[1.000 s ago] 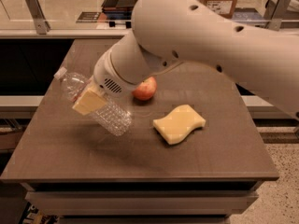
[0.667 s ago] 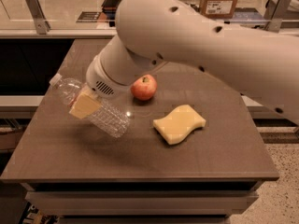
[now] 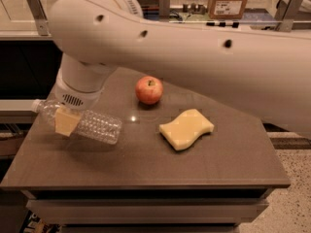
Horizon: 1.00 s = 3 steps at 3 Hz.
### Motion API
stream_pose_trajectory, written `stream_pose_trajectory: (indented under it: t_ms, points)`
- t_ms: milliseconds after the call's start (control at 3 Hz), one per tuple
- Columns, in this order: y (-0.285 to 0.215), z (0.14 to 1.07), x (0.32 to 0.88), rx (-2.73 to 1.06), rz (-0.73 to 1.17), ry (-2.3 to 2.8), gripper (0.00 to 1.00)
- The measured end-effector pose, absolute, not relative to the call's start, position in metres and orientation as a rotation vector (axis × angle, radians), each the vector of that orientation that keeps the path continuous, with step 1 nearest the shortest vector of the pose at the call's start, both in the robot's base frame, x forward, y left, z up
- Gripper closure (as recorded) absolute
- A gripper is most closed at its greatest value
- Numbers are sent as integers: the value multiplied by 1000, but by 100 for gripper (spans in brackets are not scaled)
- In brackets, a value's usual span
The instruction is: Knock water bottle over
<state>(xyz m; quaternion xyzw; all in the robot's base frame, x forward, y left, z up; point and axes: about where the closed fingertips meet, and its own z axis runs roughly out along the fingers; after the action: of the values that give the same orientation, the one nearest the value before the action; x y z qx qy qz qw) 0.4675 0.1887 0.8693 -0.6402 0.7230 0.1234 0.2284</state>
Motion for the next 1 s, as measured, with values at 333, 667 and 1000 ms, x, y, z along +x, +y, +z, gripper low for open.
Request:
stream_pose_trajectory:
  t_ms: [333,667,1000]
  points:
    - [210,854,468,-1837,272,2006,100]
    - [224,844,468,-1871,260,1996,100]
    - [240,834,468,-1883,287,1964,100]
